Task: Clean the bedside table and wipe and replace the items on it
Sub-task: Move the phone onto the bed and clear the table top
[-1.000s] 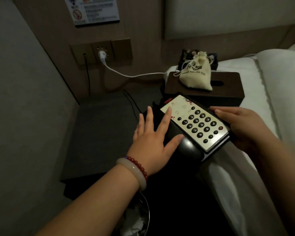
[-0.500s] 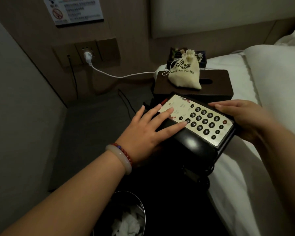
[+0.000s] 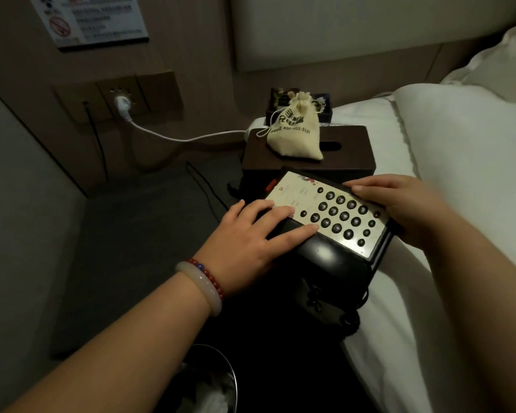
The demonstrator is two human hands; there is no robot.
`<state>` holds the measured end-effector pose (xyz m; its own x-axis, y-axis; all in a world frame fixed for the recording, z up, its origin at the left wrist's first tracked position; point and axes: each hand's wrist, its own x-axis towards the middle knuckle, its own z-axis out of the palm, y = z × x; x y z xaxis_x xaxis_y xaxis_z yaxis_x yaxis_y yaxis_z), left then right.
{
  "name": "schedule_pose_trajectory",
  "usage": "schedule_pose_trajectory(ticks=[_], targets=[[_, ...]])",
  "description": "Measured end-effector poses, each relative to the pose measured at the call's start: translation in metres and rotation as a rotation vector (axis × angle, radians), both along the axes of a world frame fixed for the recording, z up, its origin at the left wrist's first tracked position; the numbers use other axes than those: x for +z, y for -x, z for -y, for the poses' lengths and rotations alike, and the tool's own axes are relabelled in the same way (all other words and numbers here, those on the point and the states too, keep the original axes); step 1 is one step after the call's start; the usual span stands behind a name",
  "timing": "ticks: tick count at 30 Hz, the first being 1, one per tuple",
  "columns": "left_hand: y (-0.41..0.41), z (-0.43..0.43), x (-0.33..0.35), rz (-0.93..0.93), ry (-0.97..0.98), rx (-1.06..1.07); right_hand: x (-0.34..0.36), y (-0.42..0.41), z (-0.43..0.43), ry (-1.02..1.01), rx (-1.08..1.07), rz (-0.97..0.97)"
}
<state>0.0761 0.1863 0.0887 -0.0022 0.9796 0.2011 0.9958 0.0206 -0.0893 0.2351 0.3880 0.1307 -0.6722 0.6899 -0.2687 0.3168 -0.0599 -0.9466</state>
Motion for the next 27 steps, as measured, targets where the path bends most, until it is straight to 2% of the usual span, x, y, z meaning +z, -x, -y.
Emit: schedule_pose_trajectory(ticks=[2,6,8,13,21,25,27], targets=[[-0.007,-0.007,-0.007,-0.009,-0.010,0.015,-0.001,0.000,-0.002,-0.184,-0.012,0.101],[-0.023,-0.020,-0.027,-0.046,-0.060,0.048,-0.003,0.006,0.002,-0.748,0.064,0.425],[-0.030,-0.024,-0.034,-0.058,-0.072,0.074,-0.011,0.011,0.007,-0.861,0.113,0.521],[-0.037,-0.025,-0.036,-0.036,-0.082,0.126,-0.035,0.016,0.016,-0.913,0.261,0.686],[-0.050,-0.033,-0.032,-0.025,-0.075,0.191,-0.032,-0.002,0.018,-0.860,0.302,0.766],[-0.066,-0.047,-0.025,0.028,-0.086,0.282,-0.031,-0.016,0.018,-0.727,0.121,0.724],[-0.070,-0.057,-0.028,0.058,-0.101,0.298,-0.034,-0.016,0.017,-0.728,0.090,0.685]])
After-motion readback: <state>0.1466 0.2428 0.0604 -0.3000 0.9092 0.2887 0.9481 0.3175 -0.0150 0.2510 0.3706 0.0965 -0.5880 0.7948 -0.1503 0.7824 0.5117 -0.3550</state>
